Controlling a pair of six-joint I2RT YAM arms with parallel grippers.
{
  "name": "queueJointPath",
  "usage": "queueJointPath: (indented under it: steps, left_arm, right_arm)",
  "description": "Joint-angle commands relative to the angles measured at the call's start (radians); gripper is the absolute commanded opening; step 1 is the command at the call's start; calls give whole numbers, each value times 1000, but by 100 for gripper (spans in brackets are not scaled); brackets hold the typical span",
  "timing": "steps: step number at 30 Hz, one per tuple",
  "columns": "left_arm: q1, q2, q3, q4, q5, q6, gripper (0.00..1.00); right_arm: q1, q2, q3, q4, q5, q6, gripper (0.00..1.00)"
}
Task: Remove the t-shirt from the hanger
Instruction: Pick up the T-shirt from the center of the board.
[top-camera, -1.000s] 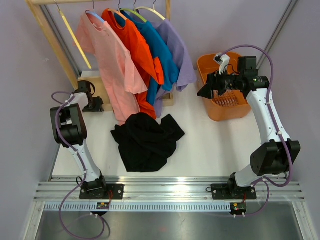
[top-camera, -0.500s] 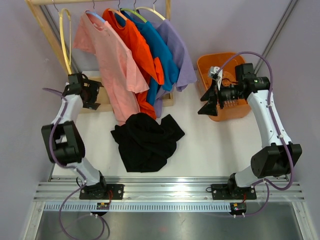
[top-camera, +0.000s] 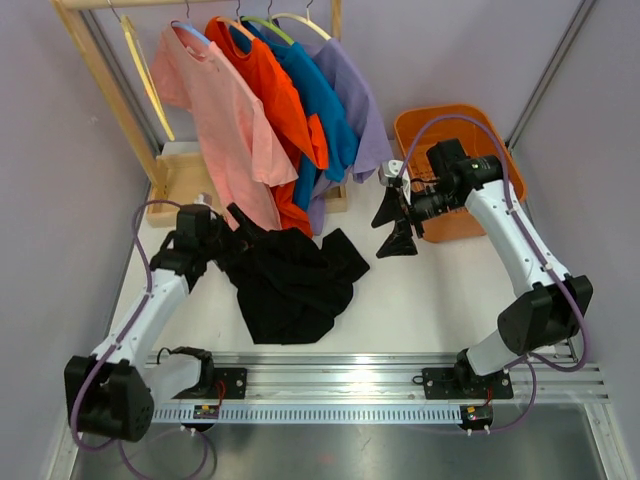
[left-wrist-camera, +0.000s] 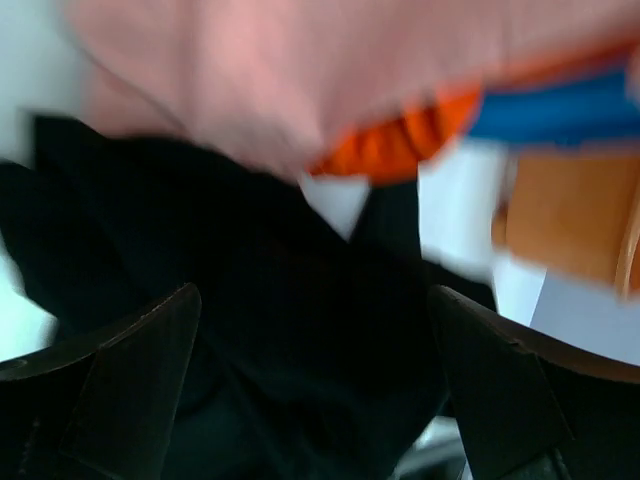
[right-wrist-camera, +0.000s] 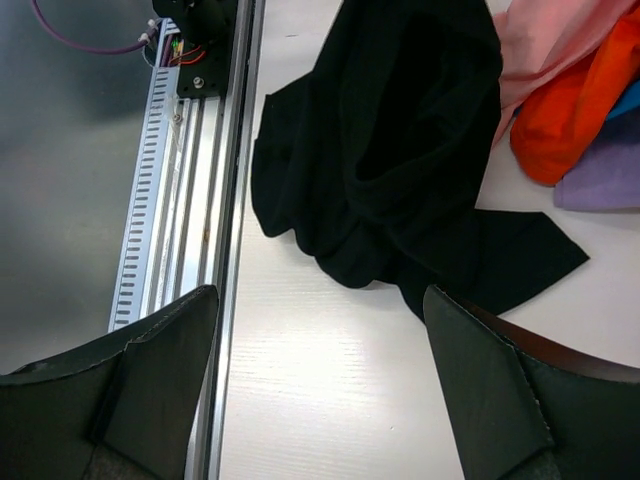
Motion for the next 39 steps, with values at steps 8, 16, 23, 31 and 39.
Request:
queueJointPath:
  steps: [8, 16, 23, 31, 39]
  left_arm:
    - [-239, 24, -57, 93, -102, 139, 93]
    - [-348, 146, -57, 229, 27, 181, 17]
    - [-412, -97, -84, 325, 188, 254, 0]
    - [-498, -118, 310, 298, 384, 251, 0]
    - [-598, 85, 753, 314, 438, 259, 0]
  right_arm:
    - [16, -33, -68, 75, 52, 109, 92]
    - [14, -96, -173, 124, 102, 140, 92]
    - [25, -150, -264, 69, -3, -130, 94]
    - [190, -208, -285, 599, 13, 282, 96]
    - [343, -204, -232, 1023, 35, 739, 99]
